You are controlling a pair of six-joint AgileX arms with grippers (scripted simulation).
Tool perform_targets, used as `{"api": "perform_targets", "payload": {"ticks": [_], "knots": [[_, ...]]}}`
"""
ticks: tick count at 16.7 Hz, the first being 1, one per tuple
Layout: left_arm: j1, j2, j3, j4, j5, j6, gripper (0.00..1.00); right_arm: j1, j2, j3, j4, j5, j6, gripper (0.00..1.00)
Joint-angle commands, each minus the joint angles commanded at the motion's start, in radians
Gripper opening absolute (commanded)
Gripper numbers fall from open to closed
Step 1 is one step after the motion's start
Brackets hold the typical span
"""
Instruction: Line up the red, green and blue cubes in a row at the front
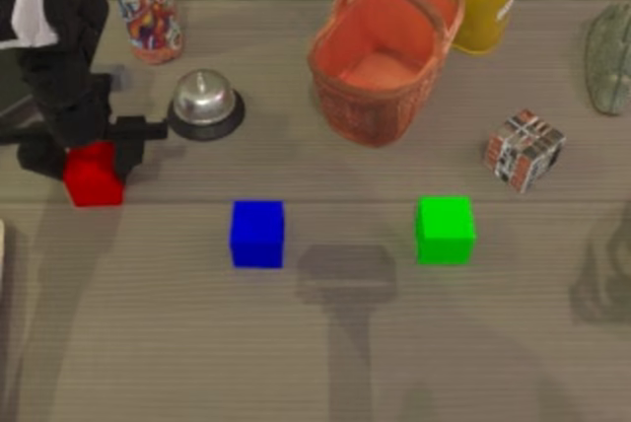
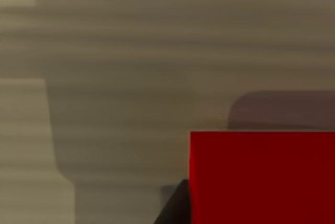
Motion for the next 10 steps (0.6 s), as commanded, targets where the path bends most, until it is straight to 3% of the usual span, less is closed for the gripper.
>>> {"api": "perform_targets", "payload": {"ticks": [10], "knots": [[0.021, -0.107, 0.146, -0.233, -0.003, 0.000, 0.00, 0.000, 0.000, 0.000, 0.000, 0.000, 0.000, 1.00]]}}
